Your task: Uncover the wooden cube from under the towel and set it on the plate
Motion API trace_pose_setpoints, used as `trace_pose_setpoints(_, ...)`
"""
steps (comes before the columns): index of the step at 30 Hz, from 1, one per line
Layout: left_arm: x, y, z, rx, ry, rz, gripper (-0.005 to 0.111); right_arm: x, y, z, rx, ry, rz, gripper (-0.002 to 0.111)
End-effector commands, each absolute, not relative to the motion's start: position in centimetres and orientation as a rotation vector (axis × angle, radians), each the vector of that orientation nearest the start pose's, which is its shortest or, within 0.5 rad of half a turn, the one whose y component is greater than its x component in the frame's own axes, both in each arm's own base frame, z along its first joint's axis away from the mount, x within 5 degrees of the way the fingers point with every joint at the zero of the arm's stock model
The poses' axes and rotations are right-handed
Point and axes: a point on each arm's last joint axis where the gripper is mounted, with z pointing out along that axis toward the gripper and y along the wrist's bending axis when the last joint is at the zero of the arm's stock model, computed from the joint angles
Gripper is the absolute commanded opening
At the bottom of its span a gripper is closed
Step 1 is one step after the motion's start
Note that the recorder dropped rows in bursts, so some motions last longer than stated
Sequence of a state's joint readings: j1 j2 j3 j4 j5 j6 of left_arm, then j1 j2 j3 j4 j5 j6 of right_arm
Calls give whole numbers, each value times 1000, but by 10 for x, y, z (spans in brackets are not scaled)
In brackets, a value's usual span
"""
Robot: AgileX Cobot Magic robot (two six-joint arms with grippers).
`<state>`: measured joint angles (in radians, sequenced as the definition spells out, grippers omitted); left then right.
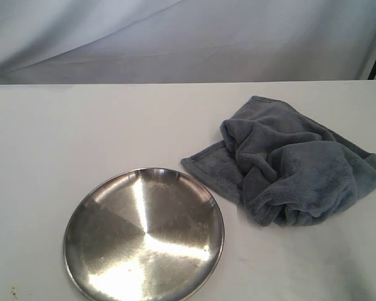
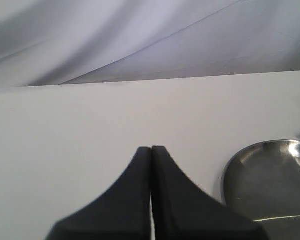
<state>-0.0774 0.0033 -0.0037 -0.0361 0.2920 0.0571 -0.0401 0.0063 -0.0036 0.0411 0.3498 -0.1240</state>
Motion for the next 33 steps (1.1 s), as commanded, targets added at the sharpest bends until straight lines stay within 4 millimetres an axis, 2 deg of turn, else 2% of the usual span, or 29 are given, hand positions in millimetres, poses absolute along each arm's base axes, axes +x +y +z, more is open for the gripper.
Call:
trace_pose_setpoints(1,54,-5,188,97,1765,-55,0,53,-1,182,-59,1832,-78,0)
trace_pose_setpoints(14,54,-5,188,97,1765,-55,0,54,-1,184,-67,1802,-92,0)
trace_pose_setpoints(23,54,-5,188,97,1765,-55,0,51,-3,237,-21,1213,-115,0)
trace_pose_setpoints(28,54,-5,188,97,1765,-55,0,47,-3,245,-10,1117,-116,0)
trace_pose_setpoints(30,54,-5,188,97,1765,-55,0,43,-4,253,5,1017,-108,0)
trace_pose_setpoints(33,54,-5,188,97,1765,-55,0,36,-4,263,123,872,125,0)
